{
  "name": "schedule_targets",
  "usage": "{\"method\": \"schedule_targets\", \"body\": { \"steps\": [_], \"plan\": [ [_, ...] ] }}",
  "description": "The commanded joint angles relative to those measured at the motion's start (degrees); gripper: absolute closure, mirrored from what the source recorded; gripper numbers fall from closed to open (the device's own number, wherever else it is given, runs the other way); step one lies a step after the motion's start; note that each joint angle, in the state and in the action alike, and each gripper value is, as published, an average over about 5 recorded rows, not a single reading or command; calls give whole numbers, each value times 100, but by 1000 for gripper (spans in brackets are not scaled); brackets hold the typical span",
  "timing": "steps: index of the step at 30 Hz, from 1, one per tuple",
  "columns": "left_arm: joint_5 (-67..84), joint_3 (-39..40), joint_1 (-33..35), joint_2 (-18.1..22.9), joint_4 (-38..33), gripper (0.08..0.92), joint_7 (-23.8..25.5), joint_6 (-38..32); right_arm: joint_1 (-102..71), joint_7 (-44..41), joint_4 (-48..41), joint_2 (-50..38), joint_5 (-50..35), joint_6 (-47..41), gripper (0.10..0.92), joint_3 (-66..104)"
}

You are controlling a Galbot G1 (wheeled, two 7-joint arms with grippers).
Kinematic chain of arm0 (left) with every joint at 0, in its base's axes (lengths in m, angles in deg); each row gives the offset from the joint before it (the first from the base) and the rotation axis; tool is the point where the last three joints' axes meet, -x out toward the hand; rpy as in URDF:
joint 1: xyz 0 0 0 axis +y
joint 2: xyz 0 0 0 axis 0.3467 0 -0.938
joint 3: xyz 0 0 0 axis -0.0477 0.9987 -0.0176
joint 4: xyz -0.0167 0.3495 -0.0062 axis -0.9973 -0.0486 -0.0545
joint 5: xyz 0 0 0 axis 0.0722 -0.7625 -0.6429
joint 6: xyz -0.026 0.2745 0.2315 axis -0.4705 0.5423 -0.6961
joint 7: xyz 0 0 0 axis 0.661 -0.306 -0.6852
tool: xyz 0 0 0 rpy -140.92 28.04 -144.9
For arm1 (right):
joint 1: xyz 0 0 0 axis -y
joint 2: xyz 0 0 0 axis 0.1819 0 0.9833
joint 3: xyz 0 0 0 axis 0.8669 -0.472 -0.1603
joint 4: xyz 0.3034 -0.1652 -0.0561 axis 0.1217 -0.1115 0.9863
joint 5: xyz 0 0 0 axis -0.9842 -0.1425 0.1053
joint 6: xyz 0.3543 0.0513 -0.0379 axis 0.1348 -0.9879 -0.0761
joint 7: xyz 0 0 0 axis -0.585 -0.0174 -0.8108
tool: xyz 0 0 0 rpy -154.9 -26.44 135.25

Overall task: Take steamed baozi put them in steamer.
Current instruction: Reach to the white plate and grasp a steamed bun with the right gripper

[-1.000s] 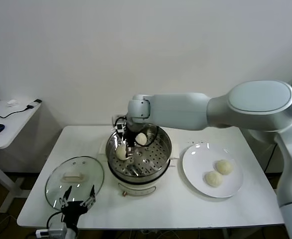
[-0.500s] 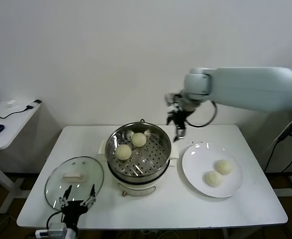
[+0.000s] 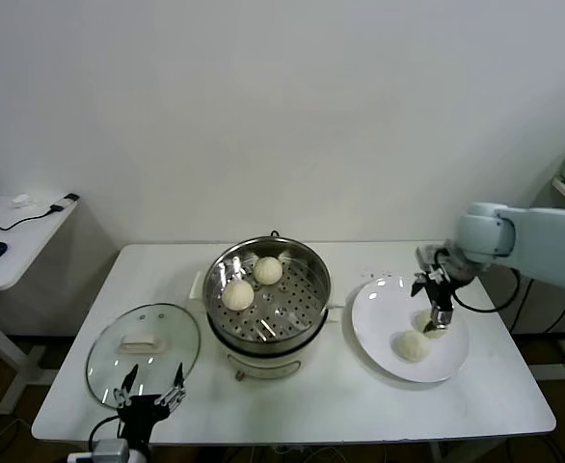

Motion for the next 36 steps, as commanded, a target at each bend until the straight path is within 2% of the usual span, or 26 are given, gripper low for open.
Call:
{"method": "schedule_targets", "body": {
  "steps": [1,9,24,27,32,36],
  "plan": [
    [-21,-3,41,-12,26,177,-3,-10,-1497,274,-215,-484,479,-217,203,794],
    [-33,-10,40,-1,63,177,-9,-5,-2198,420,-732,-162,555,-307,203,1614],
    [1,-34,-5,-14,112,177,-25,2,-2391,401,-1068,119,555,-287,203,1792],
    [-2,-41,-8,-11,111,177,-43,-2,-2394,415,-1104,149,571,-288,229,1820],
    [-14,-43,-4,-16,107,177,-60,-17,-2337,351,-1072,179,538,-233,330,1889],
    [-27,-29,14,-19,91,177,-68,-28,-2043,166,-945,147,513,-103,366,1741]
  ]
}}
